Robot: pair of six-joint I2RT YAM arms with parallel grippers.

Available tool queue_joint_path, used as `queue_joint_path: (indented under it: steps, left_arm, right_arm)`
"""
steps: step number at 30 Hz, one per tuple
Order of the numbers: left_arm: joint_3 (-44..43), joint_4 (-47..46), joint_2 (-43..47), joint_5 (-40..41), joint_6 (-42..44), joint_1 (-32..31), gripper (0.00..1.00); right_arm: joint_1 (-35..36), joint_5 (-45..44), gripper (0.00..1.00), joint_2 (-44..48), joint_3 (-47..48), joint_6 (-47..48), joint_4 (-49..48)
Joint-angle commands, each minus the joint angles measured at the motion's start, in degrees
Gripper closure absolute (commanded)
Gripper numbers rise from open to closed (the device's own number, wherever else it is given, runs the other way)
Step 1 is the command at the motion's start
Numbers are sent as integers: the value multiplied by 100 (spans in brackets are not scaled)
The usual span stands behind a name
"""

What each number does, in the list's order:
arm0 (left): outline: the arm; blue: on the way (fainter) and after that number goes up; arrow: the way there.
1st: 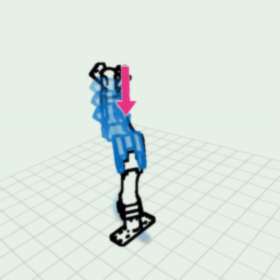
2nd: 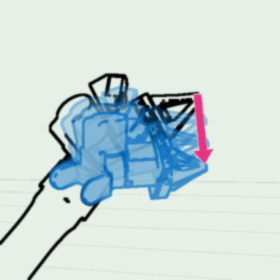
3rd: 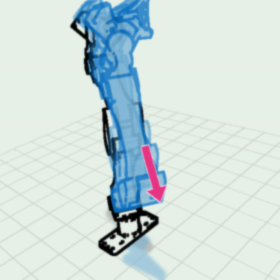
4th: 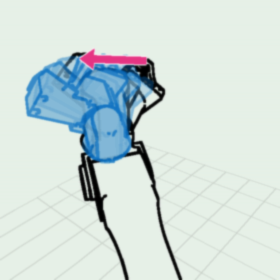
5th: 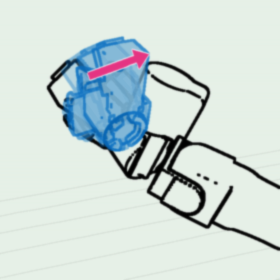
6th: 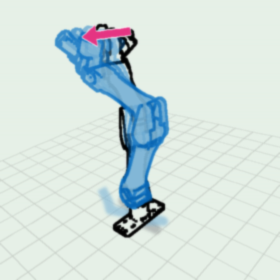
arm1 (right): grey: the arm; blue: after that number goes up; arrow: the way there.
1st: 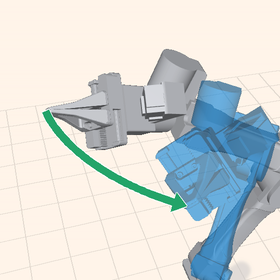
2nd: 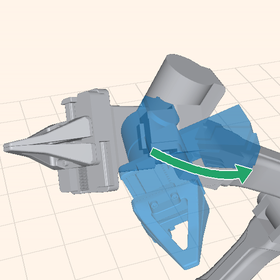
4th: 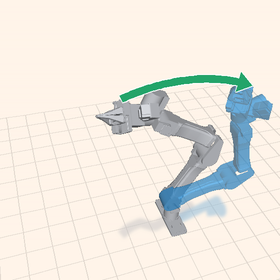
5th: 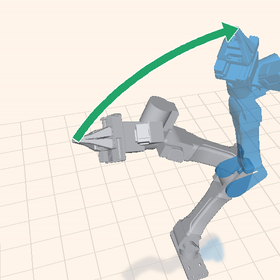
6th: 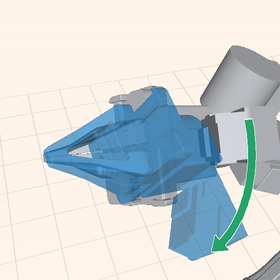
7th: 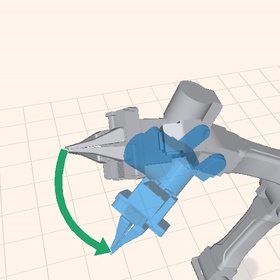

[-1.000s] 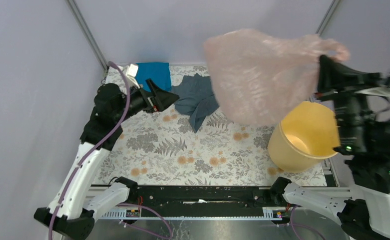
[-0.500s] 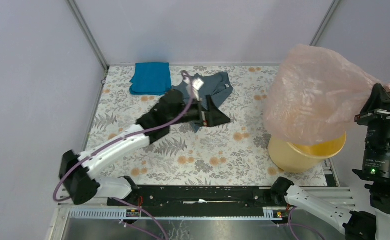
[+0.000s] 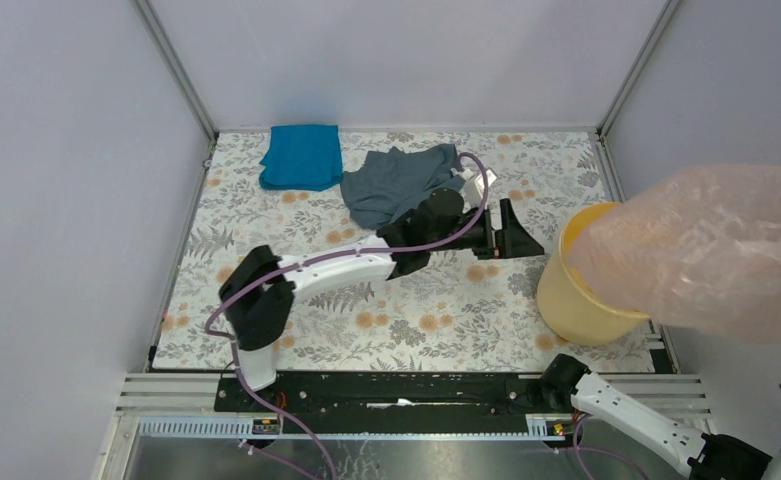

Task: Put the trash bags into the trash bin

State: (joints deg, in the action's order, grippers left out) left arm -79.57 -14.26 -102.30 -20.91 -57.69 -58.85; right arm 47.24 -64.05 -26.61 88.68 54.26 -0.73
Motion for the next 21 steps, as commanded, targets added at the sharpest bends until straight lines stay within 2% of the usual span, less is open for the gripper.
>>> queue_joint_path:
  steps: [1,7,11,15,19,21]
  left_arm:
    - [-741,-885,-559,-78,-454,-108,13]
    - [-1344,-799,-1258,112,-638,-186,28]
    - [-1668,-780,-1547,188,-677,-192,33]
    - [-2126,-542,-1895,213,-727,-233,34]
    - [-2606,284,-2073,600,-552,-321,48]
    - [-2912,849,-2057,940,-287,-385,53]
  right_arm:
    - [2,17,100,-24,181,-308,572]
    - [-3,249,100,-93,203,-858,1127]
    - [-3,364,100,-112,275,-1152,1376]
    - [0,445,100,-190,272,-1357,1591]
    - [4,559,100,-309,303,-1600,1828]
    - [-1,624,100,-360,339,-1770,1961]
